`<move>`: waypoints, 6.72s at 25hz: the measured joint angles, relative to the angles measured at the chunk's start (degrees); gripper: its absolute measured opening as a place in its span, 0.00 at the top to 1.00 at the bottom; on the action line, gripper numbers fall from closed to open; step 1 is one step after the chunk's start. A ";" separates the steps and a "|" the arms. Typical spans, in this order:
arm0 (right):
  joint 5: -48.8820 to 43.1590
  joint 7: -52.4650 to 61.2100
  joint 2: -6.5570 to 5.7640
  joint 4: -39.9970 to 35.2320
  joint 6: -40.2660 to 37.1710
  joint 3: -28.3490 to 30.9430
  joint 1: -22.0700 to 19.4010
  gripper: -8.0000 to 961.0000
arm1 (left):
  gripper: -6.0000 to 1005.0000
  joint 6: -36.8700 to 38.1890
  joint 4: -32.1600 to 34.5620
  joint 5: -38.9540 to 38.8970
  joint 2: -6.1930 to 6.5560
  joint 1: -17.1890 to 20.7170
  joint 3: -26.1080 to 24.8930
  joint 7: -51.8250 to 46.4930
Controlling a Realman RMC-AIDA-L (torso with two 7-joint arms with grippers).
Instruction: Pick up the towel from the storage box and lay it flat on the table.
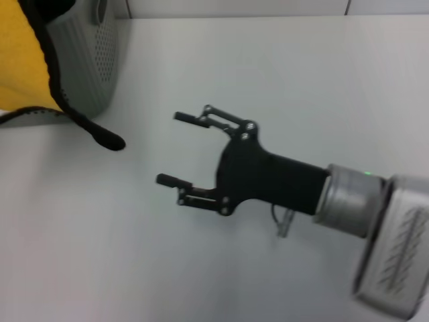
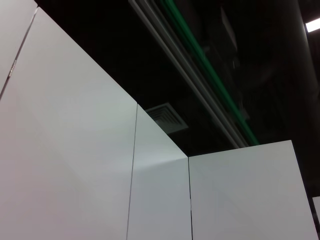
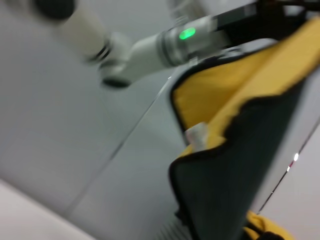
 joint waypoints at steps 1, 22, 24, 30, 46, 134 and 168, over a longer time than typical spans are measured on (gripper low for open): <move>2.66 -4.78 -0.02 -0.93 1.94 -2.35 0.16 0.16 | 0.98 -0.05 -0.17 0.05 -0.19 -0.05 0.00 0.32; 23.42 -19.99 -0.01 -3.03 4.33 -17.71 11.03 0.32 | 0.98 -0.18 -0.45 1.61 -1.82 -0.55 1.33 1.86; 23.35 -20.22 -0.01 -3.10 5.30 -18.64 12.23 0.32 | 0.98 -0.18 -0.44 1.61 -1.92 -0.48 1.57 1.89; 23.78 -20.29 -0.02 -3.84 5.31 -18.91 13.87 0.35 | 0.98 -0.25 -0.56 1.70 -2.51 -0.14 1.67 1.90; 30.66 -21.68 -0.02 -4.04 2.84 -18.31 13.89 0.52 | 0.98 -0.26 -0.64 2.58 -2.69 -0.38 1.66 1.91; -35.82 61.93 -0.65 -17.99 -16.46 46.62 -7.46 0.99 | 0.98 3.07 -14.74 21.05 -1.57 1.47 5.43 7.27; -56.10 79.28 -0.73 -3.93 7.96 41.15 8.38 0.99 | 0.98 -25.63 -38.12 39.89 0.07 2.73 3.89 14.66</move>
